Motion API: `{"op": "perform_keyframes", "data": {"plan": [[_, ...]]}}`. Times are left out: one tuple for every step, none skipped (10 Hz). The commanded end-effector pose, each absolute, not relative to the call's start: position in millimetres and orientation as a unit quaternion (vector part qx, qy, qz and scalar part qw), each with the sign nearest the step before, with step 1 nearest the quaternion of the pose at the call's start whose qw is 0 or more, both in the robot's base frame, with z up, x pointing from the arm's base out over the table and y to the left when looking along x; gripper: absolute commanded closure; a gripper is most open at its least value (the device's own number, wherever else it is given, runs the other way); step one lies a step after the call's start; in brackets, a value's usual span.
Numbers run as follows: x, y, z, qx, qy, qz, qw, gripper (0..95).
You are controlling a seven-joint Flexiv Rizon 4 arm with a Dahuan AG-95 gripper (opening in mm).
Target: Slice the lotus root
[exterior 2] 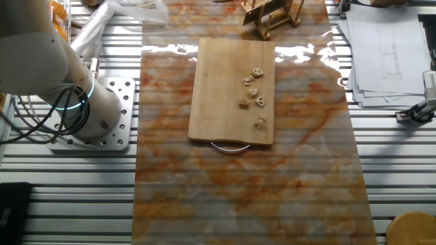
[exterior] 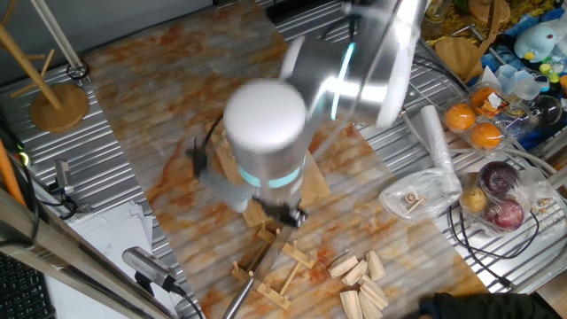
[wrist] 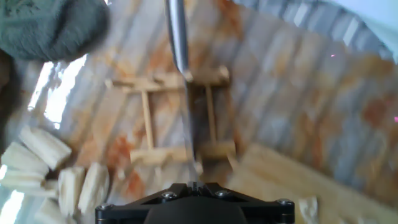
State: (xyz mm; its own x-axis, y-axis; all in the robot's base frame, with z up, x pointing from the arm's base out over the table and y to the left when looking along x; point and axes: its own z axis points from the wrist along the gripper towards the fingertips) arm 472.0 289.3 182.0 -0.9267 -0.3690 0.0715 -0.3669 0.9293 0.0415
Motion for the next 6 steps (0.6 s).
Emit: {"op": "perform_keyframes", "data": {"plan": [[441, 260, 196, 0.157, -0.986, -0.031, 0.045, 95.0], [428, 254, 197, 0.151, -0.987, -0.032, 0.045, 95.0], [415, 249, 196, 0.139, -0.989, -0.034, 0.045, 95.0], [410, 248, 195, 0.134, -0.989, -0.034, 0.045, 95.0], [401, 248, 190, 0.13, -0.99, -0.033, 0.045, 95.0], [399, 248, 189, 0.132, -0.99, -0.033, 0.045, 95.0]]}}
